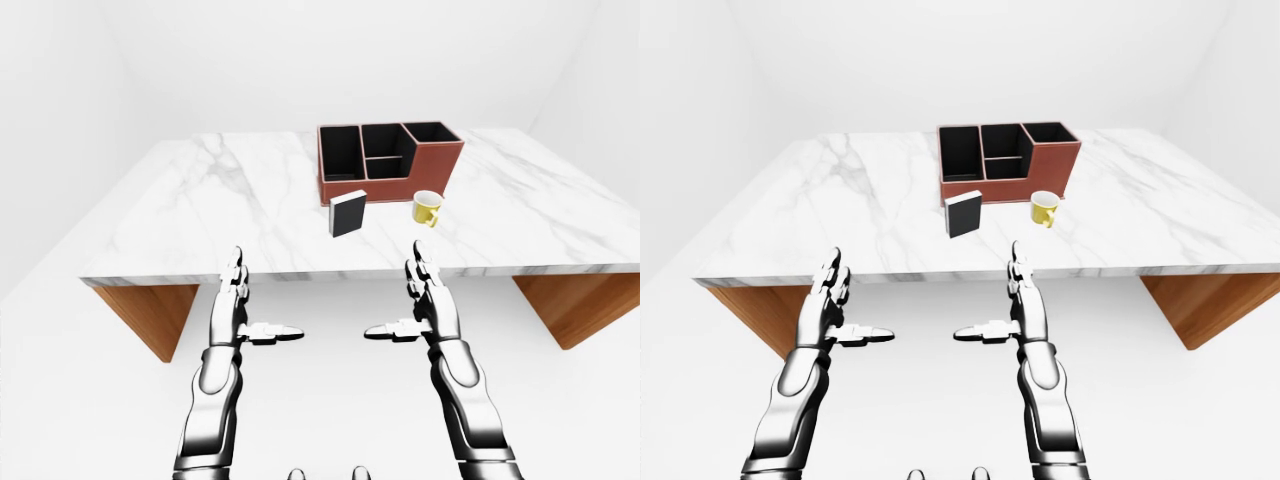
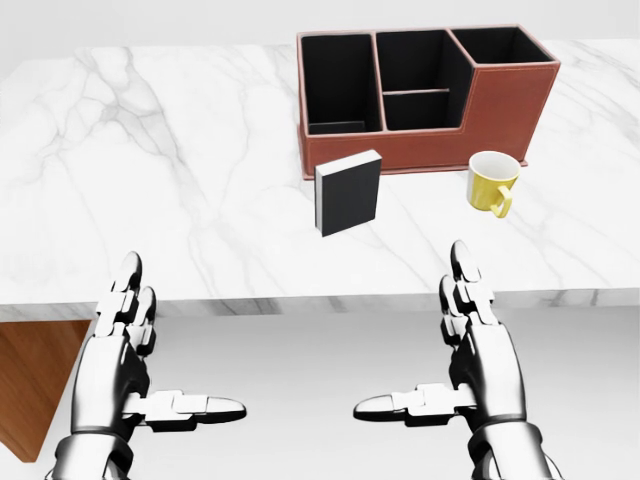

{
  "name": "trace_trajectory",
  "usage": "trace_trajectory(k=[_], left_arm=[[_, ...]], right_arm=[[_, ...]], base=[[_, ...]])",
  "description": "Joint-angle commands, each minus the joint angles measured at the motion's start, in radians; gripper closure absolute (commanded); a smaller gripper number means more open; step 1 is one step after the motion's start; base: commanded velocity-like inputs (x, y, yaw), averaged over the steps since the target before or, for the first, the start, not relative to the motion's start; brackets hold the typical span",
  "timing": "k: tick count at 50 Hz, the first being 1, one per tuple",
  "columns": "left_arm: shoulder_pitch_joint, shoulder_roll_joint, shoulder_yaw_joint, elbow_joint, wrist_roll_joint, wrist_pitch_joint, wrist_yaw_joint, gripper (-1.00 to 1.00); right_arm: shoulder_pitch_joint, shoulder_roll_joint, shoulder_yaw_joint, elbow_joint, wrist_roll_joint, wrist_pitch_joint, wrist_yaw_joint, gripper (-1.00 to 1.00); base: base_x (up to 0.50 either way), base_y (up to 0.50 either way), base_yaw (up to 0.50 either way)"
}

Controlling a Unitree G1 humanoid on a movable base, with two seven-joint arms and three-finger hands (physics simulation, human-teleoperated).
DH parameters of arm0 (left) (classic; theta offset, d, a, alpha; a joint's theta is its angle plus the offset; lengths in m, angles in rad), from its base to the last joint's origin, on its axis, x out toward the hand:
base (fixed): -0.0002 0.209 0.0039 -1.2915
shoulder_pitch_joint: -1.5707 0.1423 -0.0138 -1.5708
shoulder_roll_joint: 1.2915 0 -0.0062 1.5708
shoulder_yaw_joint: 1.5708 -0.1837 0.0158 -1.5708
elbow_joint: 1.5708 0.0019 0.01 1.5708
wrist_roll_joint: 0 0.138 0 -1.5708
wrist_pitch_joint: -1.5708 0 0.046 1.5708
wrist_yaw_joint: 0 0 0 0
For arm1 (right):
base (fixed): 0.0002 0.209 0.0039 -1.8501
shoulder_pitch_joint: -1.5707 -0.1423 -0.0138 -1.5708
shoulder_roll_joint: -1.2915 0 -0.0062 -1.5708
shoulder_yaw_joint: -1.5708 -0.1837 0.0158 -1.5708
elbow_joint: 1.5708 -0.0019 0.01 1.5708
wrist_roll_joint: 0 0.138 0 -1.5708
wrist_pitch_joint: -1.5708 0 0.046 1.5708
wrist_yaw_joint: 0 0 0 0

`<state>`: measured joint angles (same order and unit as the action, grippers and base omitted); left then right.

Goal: Pick up the book and place it in the caddy.

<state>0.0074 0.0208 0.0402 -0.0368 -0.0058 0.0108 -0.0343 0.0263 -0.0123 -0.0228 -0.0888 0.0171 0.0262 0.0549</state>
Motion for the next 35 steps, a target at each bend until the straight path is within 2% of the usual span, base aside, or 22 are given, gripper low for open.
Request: trace_trajectory(k=[1,4,6,7,9,18,22,35], left_arm=[[0.002,-0.001,0.0,-0.005,0.001,0.002,0.0,-1.0],[-0.001,-0.001,0.001,-0.002,0.0,0.003,0.001,-1.0],[-0.003,-0.001,0.002,0.002,0.0,0.001,0.001,-1.0],[-0.003,-0.001,0.002,-0.001,-0.001,0.005,0.001,-1.0],[-0.008,0.0,0.003,0.008,-0.002,0.0,0.002,-1.0],[-0.013,0.001,0.004,0.013,-0.002,0.001,0.003,-1.0],[-0.013,0.001,0.005,0.013,-0.002,0.0,0.003,-1.0],[-0.012,0.003,0.008,0.001,-0.005,0.01,0.003,-1.0]], right_arm=[[-0.01,0.0,0.014,0.015,-0.043,0.004,-0.016,-1.0],[-0.004,0.0,0.02,-0.002,-0.05,0.007,-0.01,-1.0],[0.015,-0.004,0.029,-0.026,-0.048,-0.025,0.019,-1.0],[0.02,-0.003,0.03,-0.033,-0.048,-0.029,0.025,-1.0],[0.018,-0.001,0.029,-0.036,-0.058,-0.016,0.02,-1.0],[0.019,0.001,0.026,-0.05,-0.047,-0.004,0.031,-1.0],[0.016,0.002,0.027,-0.033,-0.047,-0.016,0.031,-1.0],[0.021,0.005,0.033,-0.037,-0.043,-0.016,0.032,-1.0]], base=[[0.0,0.0,0.0],[0.0,0.0,0.0],[0.0,0.0,0.0],[0.3,0.0,0.0],[0.5,0.0,0.0],[0.5,0.0,0.0],[0.5,0.0,0.0],[0.5,0.0,0.0]])
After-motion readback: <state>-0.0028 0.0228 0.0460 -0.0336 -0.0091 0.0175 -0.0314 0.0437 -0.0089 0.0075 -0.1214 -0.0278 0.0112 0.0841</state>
